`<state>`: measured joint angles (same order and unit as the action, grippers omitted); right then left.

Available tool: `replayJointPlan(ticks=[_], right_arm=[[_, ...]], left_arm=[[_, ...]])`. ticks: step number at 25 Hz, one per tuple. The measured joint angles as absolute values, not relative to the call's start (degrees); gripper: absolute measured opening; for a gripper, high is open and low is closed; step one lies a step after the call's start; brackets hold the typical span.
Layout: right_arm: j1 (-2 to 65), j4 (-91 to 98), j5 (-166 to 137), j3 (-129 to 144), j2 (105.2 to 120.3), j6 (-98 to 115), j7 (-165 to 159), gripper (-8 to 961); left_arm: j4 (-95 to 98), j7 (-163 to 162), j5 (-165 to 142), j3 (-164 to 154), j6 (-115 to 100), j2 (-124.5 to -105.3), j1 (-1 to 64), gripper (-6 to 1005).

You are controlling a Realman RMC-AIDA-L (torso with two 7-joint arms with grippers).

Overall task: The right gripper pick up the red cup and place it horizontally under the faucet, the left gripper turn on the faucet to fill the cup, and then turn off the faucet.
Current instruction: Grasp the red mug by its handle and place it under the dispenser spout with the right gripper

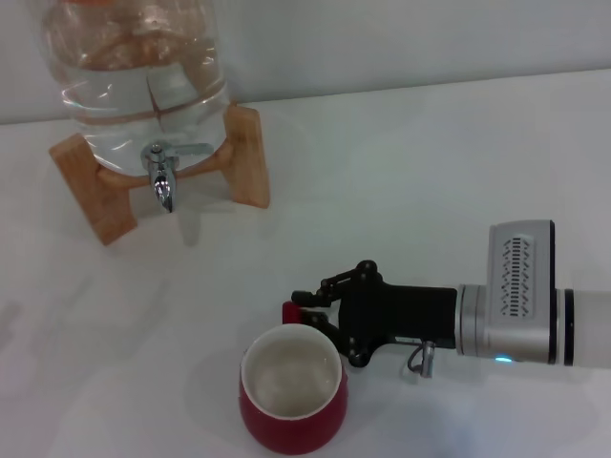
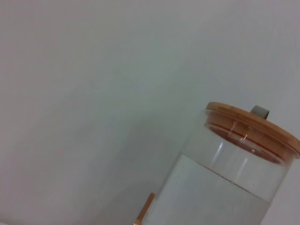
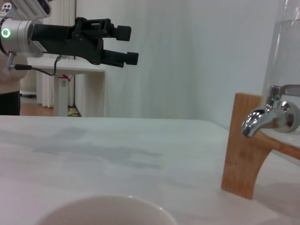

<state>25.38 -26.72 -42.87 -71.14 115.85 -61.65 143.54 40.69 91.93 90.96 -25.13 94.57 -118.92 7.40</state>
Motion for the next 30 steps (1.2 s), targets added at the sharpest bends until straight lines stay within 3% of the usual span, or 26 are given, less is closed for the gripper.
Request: replayJointPlan(ticks=[6,30], right_arm=[[25.6,-26.7,-42.8,-70.6,115.84,-61.6,143.5,110],[26.4,-27.9,-33.5,-67.1,115.93,-53.9,142.7,100]], left_arm=[[40.7,91.9,91.0,-25.1,94.4,-118.92,7.5,876],[40.6,91.8,91.0,-25.0,93.4,-118.91,7.5,876]])
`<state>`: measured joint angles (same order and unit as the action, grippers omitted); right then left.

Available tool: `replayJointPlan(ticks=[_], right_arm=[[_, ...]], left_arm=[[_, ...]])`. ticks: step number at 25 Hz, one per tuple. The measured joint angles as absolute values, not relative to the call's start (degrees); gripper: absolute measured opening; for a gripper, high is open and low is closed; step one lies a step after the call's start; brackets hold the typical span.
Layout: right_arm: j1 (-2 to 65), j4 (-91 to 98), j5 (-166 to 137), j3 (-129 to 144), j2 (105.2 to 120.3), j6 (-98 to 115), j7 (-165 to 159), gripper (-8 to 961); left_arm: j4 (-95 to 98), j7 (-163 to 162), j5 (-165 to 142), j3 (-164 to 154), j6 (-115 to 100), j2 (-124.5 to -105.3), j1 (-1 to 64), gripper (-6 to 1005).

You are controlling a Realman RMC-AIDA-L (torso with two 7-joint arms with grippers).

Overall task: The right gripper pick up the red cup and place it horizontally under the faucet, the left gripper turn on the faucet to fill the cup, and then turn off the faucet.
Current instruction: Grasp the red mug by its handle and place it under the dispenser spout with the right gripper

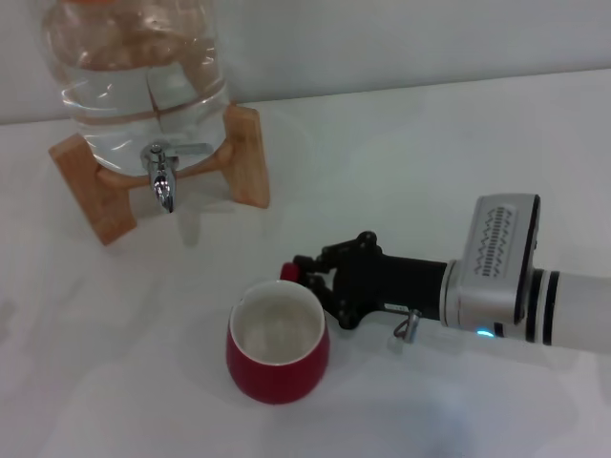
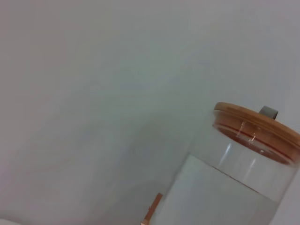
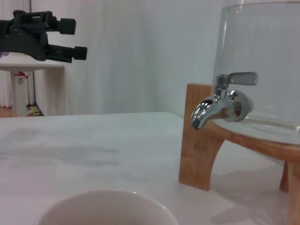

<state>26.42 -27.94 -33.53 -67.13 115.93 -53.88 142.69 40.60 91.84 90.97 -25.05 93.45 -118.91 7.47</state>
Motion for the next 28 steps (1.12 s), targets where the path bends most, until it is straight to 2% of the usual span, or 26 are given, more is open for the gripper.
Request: replayJointPlan(ticks=[28], right_arm=[[30.7,-31.2,-20.3,-61.0,116.19,-39.1,140.1,99]], left_arm=[[40.5,91.8,90.4,-25.1,93.1,-118.91,8.1,876]])
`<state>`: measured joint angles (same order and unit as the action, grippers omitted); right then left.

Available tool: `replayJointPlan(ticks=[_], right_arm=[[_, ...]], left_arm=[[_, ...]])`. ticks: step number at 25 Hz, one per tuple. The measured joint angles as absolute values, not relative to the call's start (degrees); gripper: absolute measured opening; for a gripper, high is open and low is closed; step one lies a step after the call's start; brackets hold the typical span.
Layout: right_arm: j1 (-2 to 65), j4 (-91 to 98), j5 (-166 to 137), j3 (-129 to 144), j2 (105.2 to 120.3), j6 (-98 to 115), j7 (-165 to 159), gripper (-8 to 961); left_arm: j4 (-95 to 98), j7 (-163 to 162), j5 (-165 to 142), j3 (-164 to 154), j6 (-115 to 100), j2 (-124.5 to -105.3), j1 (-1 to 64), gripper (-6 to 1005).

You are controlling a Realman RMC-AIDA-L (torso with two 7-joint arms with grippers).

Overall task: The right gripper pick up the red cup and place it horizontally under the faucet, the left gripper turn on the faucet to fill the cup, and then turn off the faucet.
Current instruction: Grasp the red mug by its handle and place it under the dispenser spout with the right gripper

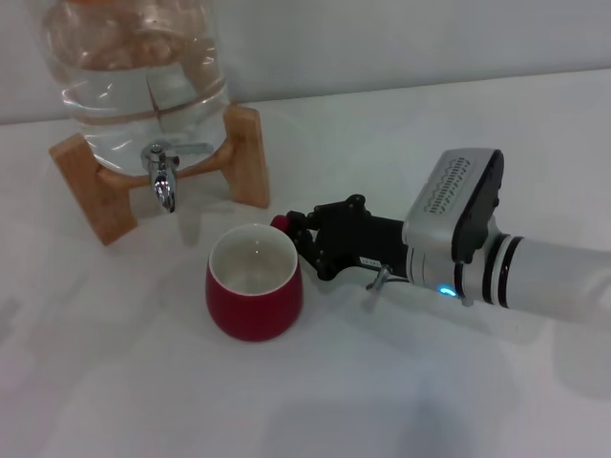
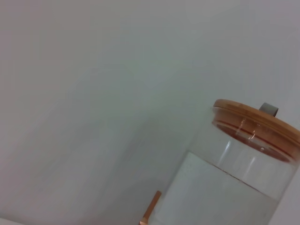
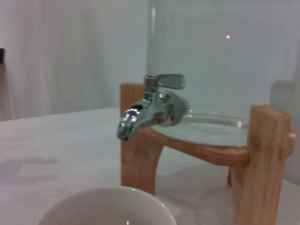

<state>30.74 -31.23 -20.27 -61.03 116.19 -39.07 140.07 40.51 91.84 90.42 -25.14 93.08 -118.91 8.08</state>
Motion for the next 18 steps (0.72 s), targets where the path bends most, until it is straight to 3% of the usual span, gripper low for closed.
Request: replayJointPlan(ticks=[18], right_arm=[[31.8,-37.0,-19.6,-58.2,116.19,-29.3,138.4,86]], left_arm=[[39.2,92.1,89.9,-25.5,92.3,-118.74,8.9,876]])
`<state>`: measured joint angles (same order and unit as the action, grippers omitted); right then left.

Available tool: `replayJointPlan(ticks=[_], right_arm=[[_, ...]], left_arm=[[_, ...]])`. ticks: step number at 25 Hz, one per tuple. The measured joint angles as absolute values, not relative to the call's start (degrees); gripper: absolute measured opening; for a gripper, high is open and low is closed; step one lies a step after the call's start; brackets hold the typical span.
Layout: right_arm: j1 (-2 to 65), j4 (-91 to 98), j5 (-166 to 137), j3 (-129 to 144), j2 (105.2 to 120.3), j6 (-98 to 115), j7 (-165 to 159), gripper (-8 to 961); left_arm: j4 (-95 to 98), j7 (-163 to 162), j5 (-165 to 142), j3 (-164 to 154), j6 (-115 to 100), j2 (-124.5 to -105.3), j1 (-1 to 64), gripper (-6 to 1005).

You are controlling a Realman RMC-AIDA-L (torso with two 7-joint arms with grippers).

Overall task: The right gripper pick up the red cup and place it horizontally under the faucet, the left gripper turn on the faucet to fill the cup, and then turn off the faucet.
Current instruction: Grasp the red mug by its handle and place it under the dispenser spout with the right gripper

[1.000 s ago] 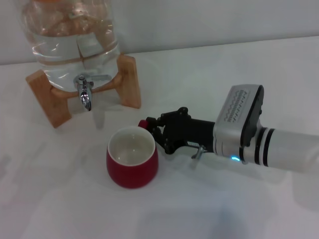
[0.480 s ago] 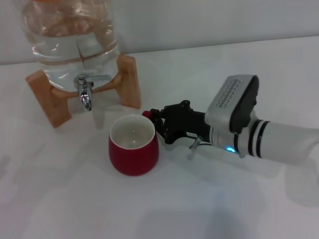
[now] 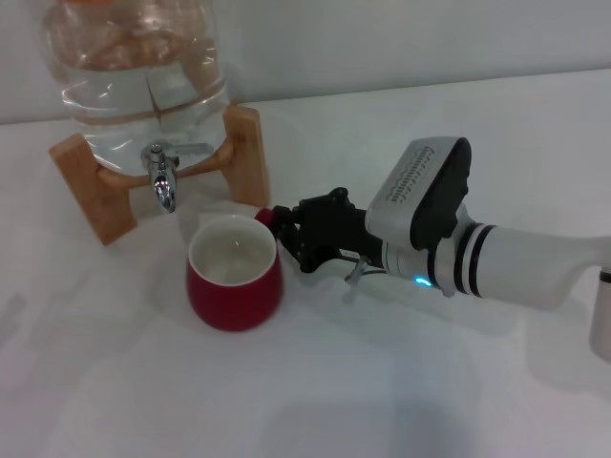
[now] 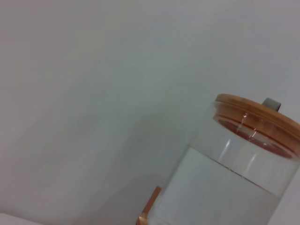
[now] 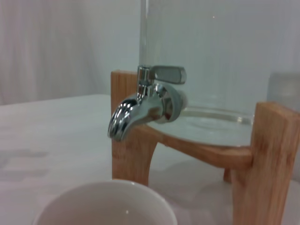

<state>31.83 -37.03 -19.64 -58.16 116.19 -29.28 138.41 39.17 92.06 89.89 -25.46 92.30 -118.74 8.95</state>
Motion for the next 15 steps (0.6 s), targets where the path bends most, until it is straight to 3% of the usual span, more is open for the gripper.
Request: replayJointPlan(ticks=[15], right_arm=[[32.0,-37.2,-17.0,-58.1,116.19,-29.8,138.9,86]], left_arm=[[39.2,92.1,89.8,-25.5,92.3,-118.65,9.0,876]])
